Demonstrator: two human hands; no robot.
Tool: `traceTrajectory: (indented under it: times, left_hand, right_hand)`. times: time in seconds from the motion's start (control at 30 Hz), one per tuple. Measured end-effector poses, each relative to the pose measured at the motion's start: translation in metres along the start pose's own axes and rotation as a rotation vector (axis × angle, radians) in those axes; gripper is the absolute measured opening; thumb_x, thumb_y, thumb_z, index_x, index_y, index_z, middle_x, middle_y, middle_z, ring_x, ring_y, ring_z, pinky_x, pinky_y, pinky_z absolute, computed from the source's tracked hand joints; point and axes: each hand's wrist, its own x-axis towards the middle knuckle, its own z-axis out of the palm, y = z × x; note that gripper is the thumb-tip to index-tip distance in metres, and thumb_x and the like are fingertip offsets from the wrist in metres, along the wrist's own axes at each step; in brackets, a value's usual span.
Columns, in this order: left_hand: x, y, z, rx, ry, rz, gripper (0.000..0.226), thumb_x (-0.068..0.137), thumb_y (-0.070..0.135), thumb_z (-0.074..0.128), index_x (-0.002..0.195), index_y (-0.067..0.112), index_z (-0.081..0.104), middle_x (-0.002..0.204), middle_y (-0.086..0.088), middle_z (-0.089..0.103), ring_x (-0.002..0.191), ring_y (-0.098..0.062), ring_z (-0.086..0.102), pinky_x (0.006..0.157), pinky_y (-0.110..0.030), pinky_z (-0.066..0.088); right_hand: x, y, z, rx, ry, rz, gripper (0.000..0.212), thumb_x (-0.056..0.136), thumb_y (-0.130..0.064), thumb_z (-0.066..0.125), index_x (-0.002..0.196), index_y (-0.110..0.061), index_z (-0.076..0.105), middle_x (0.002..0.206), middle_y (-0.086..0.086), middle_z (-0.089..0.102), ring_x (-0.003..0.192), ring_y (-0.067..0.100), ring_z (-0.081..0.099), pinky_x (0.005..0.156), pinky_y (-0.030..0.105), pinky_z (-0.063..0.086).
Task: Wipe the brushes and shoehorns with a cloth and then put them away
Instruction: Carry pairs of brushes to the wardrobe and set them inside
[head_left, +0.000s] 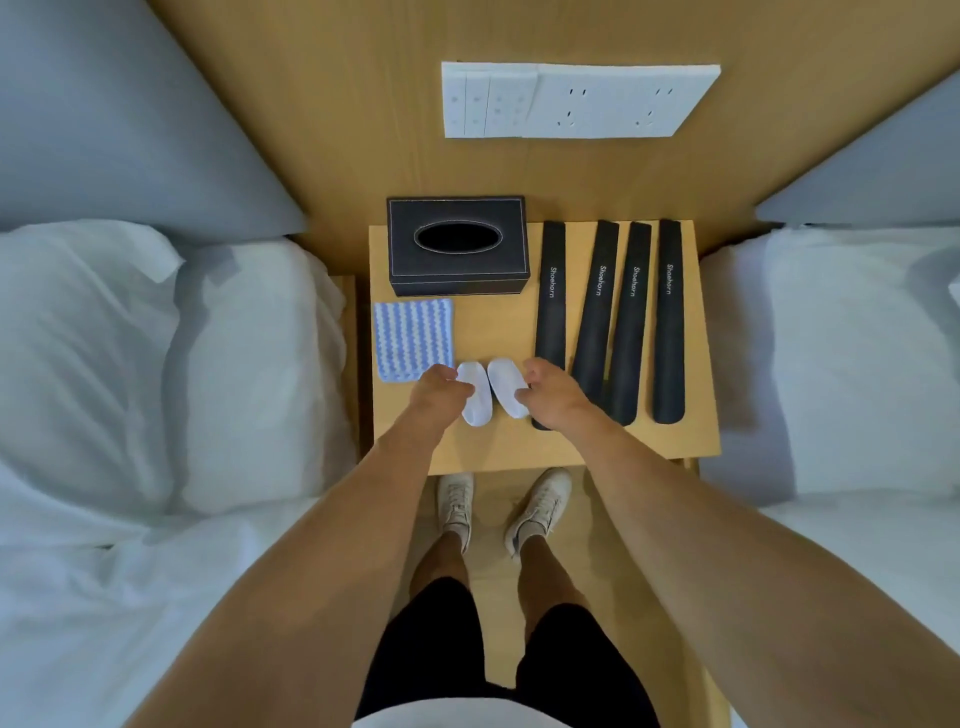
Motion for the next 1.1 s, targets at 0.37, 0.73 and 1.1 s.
traceTrajectory:
  times: [0.37,0.73,1.1]
  left_hand:
    - [0.024,0.004,0.010,-0.176,0.028,-0.081,0.040,0.090,0.008,0.068,0.128,0.002,0.059,0.128,-0.022,0.062,0.118,-0.035,0.060,0.098,-0.044,0.049]
    - [-0.017,0.077,0.003,-0.176,0.115,0.138,0.018,0.077,0.013,0.080,0.085,0.023,0.067,0.109,-0.010,0.071,0.098,-0.034,0.068,0.086,-0.041,0.057]
    - [-0.157,0.194,0.048,-0.199,0.059,0.612,0.019,0.078,0.017,0.081,0.092,0.021,0.069,0.082,0.011,0.066,0.088,-0.020,0.066,0.088,-0.040,0.057]
  right_hand:
    - [0.026,-0.016,-0.001,0.160,-0.010,0.190,0.036,0.100,-0.014,0.055,0.133,-0.001,0.058,0.136,0.018,0.058,0.124,0.034,0.056,0.103,0.038,0.048]
    - [-0.045,-0.006,-0.073,0.890,0.252,0.207,0.027,0.092,0.001,0.065,0.118,-0.007,0.065,0.133,0.019,0.060,0.120,0.035,0.060,0.098,0.045,0.055]
    - [-0.170,0.033,-0.177,1.054,0.572,0.024,0.021,0.093,-0.005,0.066,0.111,-0.011,0.059,0.133,0.015,0.058,0.116,0.033,0.059,0.097,0.044,0.055]
